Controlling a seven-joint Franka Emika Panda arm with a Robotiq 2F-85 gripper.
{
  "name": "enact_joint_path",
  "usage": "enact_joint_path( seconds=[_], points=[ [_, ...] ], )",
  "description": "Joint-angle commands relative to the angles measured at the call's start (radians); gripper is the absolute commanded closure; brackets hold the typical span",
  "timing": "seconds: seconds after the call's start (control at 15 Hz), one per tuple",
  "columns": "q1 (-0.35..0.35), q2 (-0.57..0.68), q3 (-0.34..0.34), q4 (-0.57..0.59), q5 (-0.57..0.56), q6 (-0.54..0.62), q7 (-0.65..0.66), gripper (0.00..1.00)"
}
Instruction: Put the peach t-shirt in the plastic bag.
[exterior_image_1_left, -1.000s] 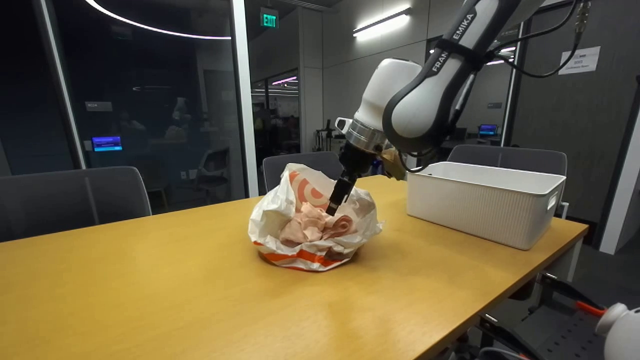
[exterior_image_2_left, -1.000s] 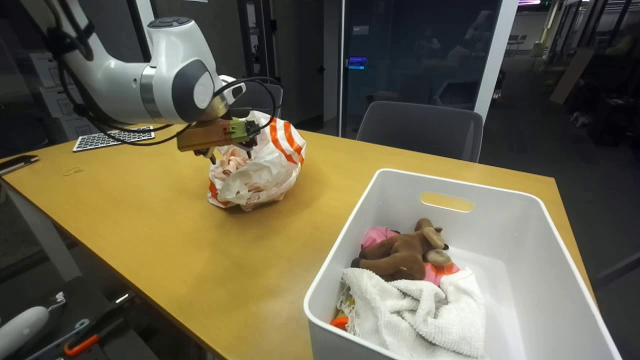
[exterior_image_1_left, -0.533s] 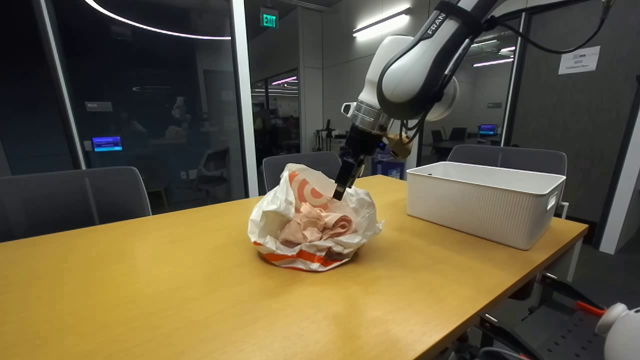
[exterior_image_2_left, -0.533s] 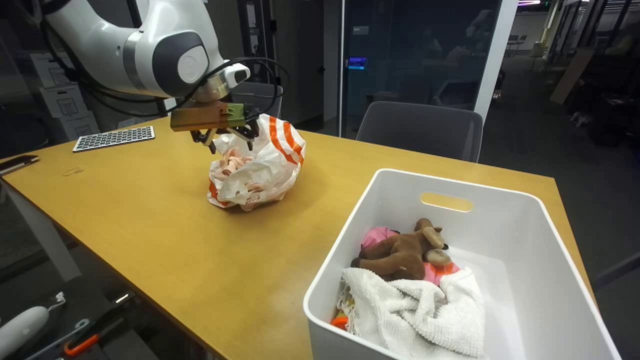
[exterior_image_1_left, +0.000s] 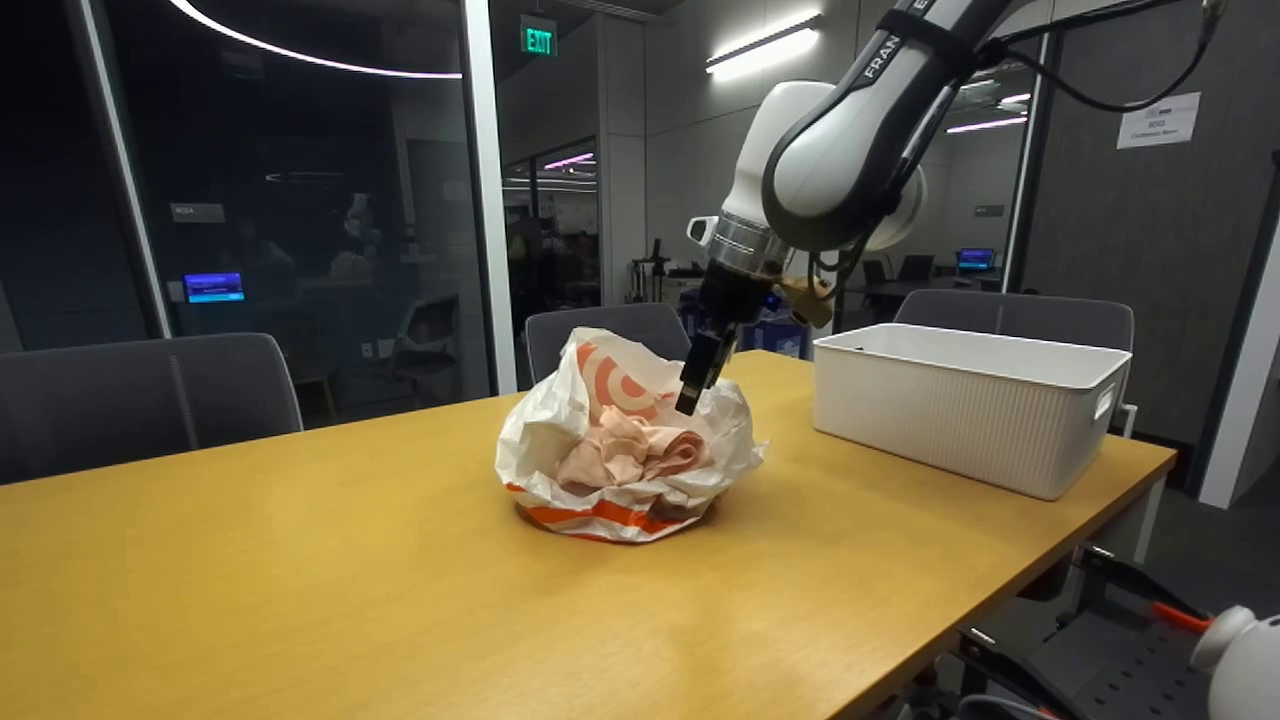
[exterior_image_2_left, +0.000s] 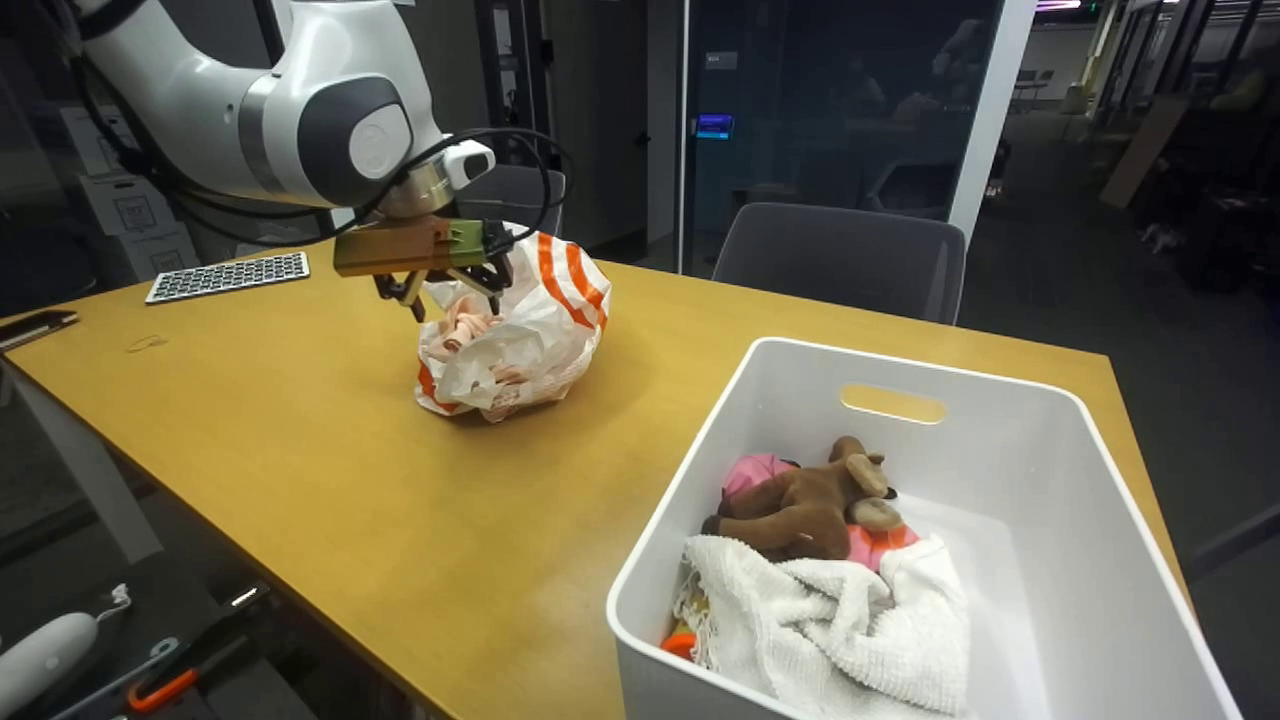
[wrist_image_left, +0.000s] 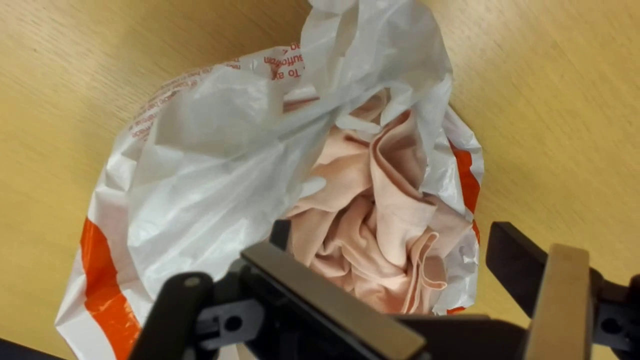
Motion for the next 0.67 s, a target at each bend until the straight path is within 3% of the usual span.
enact_joint_path(
  seconds=[0.0, 0.47, 0.53, 0.6],
  points=[
    [-0.021, -0.038, 0.021, 0.008, 0.030, -0.026, -0.061, 0.00],
    [-0.058, -0.061, 0.032, 0.041, 0.090, -0.079, -0.218, 0.00],
    [-0.033, -0.033, 0.007, 0.028, 0.043, -0.042, -0.145, 0.00],
    [-0.035, -0.033, 0.006, 0.029, 0.048, -0.045, -0.154, 0.00]
  ],
)
